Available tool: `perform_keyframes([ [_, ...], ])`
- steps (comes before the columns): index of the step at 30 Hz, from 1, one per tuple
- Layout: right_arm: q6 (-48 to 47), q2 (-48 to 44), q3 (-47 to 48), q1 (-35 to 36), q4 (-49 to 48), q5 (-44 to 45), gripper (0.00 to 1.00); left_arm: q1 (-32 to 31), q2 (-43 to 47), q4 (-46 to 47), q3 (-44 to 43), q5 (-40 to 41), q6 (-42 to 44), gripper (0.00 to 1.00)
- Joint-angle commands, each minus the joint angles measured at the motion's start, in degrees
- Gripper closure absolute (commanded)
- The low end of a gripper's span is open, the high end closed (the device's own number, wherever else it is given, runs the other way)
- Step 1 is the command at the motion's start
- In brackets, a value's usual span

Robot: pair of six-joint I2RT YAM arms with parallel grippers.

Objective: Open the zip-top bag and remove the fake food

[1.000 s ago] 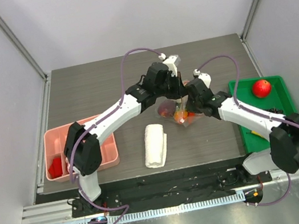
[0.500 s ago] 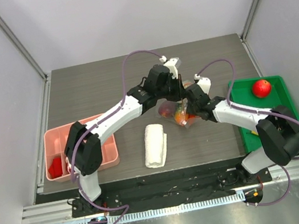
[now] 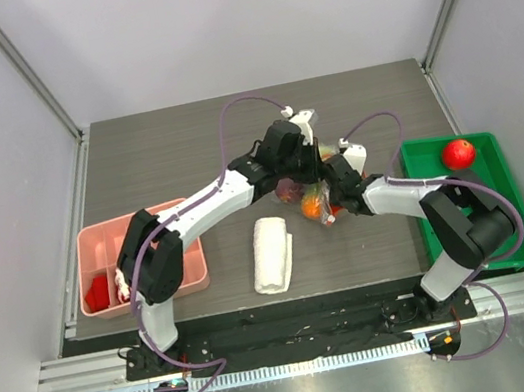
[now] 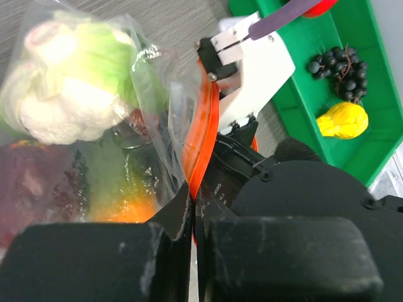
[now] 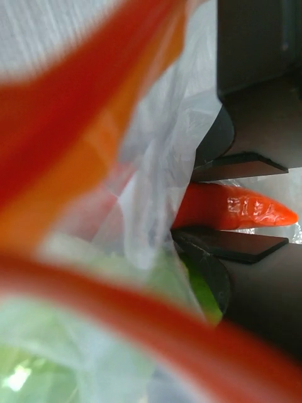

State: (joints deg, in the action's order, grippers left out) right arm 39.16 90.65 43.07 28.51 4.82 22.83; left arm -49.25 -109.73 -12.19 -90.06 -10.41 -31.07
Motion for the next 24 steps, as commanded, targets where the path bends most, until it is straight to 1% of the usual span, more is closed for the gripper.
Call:
perform_keyframes([
  [1, 0.0, 2.6, -0.8, 0.0, -2.1, 0.9, 0.62, -0.6, -0.3, 3.3, 0.7, 0.1, 0.6, 1.0],
  [3, -0.2, 2.4, -1.3, 0.0, -2.6, 0.8, 0.65, -0.6, -0.4, 3.0, 0.8, 1.0, 1.1, 1.0],
  [4, -0.6, 1.8, -1.2, -0.1, -2.1, 0.8, 0.73, -0.6, -0.3, 3.0, 0.8, 1.2, 1.3, 1.0],
  [7, -0.6, -1.5, -1.0, -0.1, 0.5, 0.8, 0.87, -0.6, -0.6, 2.5, 0.2, 1.7, 1.8, 1.0],
  [9, -0.7, -6.8, 0.1, 0.0, 2.9, 0.3, 0.9, -0.7, -0.7, 1.8, -0.1, 2.2, 2.2, 1.0],
  [11, -1.3, -11.9, 2.1, -0.1, 7.3, 0.1, 0.94, -0.6, -0.9, 1.3, -0.5, 2.6, 2.9, 1.0],
  [14, -1.8, -15.9, 4.3, -0.6, 12.1, -0.3, 0.98, -0.5, -0.5, 1.1, -0.3, 2.7, 3.3, 1.0],
  [16, -2.1, -17.3, 6.3, -2.2, 14.4, -3.0, 0.99, -0.5, 0.0, 1.5, 0.1, 2.2, 3.2, 1.0],
  [17, -2.0, -17.4, 6.8, -4.0, 14.9, -6.5, 0.99, -0.6, 0.1, 1.5, 0.3, 2.1, 3.1, 1.0],
  [19, -1.2, -18.1, 8.2, -5.8, 16.4, -10.9, 0.99, -0.5, 0.7, 1.8, 0.6, 2.0, 3.0, 1.0],
  [20, -0.8, -18.6, 8.8, -7.1, 16.7, -16.0, 0.99, -0.5, 0.7, 1.8, 0.7, 2.2, 2.9, 1.0],
  [22, 0.0, -20.2, 9.8, -7.7, 19.2, -21.0, 0.99, -0.5, 0.7, 1.3, 0.2, 2.4, 3.0, 1.0],
  [23, 0.0, -20.9, 10.6, -7.9, 20.2, -25.9, 0.99, -0.5, 0.4, 0.9, -0.2, 2.9, 3.4, 1.0],
  [24, 0.0, -21.6, 10.7, -8.2, 22.0, -28.3, 0.99, -0.5, 0.4, 0.7, -0.9, 3.1, 3.5, 1.0],
])
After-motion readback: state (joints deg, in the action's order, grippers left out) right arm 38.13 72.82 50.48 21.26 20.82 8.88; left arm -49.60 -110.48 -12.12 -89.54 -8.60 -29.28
